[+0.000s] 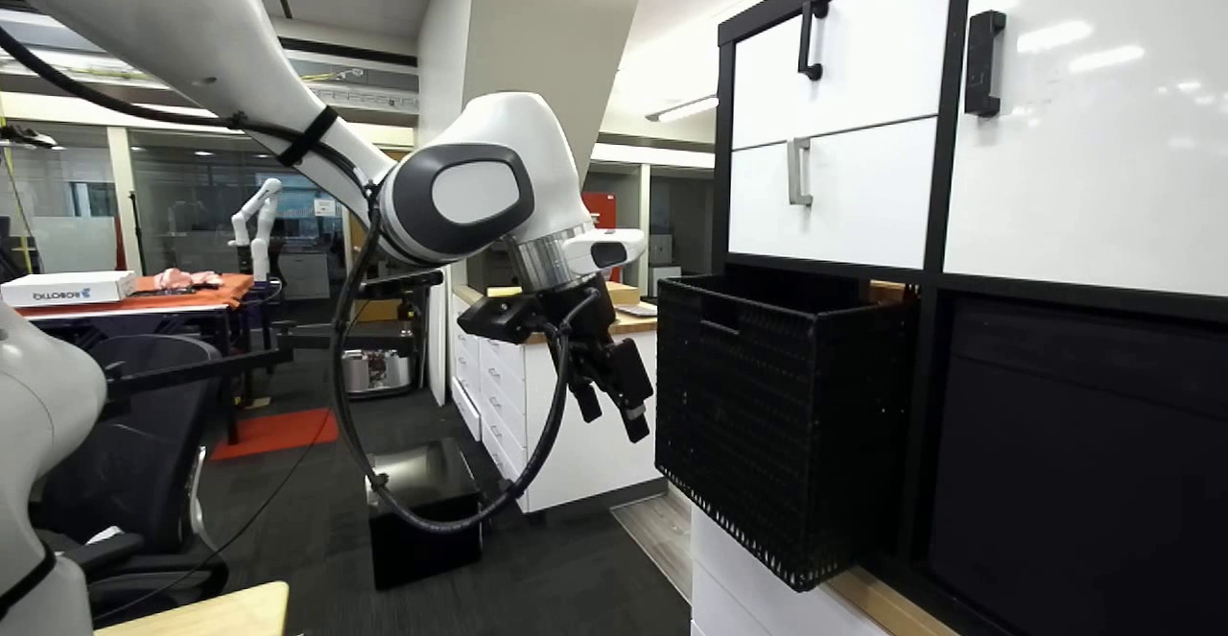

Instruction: Push the black container underneath the cabinet

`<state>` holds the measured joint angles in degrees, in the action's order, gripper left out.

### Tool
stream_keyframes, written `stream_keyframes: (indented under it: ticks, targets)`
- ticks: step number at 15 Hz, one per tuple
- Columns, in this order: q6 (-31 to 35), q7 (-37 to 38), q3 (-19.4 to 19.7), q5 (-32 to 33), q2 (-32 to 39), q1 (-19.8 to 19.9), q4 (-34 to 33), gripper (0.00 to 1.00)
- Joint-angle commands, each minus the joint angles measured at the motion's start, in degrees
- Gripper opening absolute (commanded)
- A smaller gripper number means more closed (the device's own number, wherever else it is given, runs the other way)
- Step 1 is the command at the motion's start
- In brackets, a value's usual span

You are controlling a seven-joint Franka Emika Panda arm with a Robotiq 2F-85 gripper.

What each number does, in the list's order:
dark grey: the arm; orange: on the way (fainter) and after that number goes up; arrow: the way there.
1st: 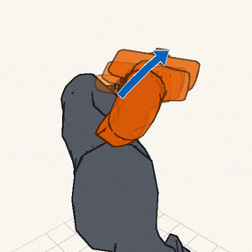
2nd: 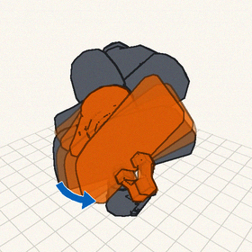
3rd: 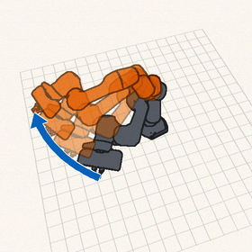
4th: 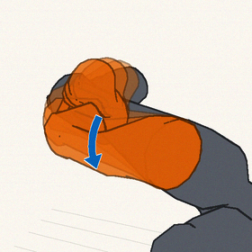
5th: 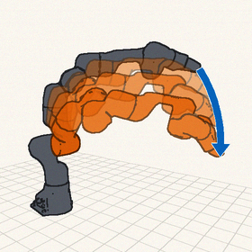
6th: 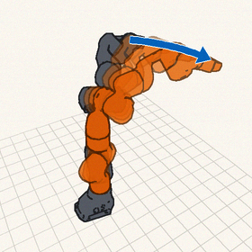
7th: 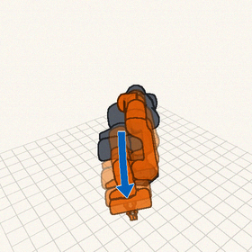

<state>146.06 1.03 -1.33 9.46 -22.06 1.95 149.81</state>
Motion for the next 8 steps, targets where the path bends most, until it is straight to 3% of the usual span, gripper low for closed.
stream_keyframes:
  ticks: [1, 4, 8]
  targets:
    - [9.1, 3.8, -1.7, 3.0, 6.8, 1.9, -1.4, 1.00]
    - [15.7, 5.0, -1.9, 5.3, 12.7, 2.9, -3.7, 1.00]
    - [18.7, 6.4, -1.4, 9.6, 18.9, 4.1, -9.3, 1.00]
